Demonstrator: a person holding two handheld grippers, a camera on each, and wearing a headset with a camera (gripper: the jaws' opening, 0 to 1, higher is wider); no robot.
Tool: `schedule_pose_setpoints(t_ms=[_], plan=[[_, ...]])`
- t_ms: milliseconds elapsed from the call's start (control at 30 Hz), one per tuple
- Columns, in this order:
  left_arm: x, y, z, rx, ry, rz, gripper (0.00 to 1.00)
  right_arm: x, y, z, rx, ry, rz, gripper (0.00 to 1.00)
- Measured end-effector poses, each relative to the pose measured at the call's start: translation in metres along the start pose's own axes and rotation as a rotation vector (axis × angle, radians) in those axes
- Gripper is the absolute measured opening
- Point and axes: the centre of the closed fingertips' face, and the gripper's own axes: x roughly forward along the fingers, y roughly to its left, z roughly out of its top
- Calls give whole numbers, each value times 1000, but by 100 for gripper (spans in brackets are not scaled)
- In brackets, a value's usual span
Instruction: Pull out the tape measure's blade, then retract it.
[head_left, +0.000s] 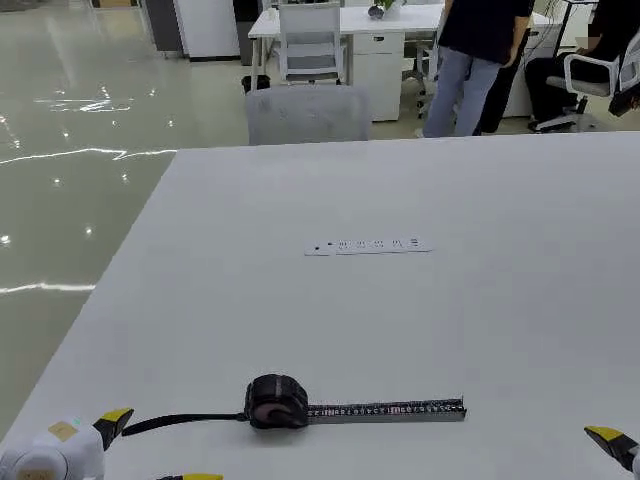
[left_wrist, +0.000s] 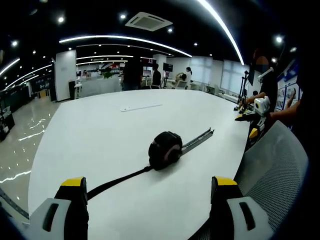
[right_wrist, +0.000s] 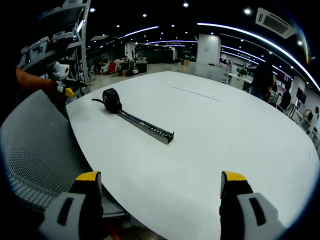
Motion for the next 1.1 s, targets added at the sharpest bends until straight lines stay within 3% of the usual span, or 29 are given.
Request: schedule_pose_setpoints(t_ms=[100, 333, 633, 1100], plan=[[1, 2, -1, 3, 0, -2, 100, -1, -5, 2, -3, -12, -14, 100], [5, -10, 2, 14, 1, -15, 100, -4, -7, 5, -12, -20, -14, 100], [8, -17, 6, 16, 3, -29, 100, -6, -6, 6, -28, -26, -8, 100], [6, -14, 1, 7, 12, -35, 100, -5, -1, 7, -57, -8, 21, 100]])
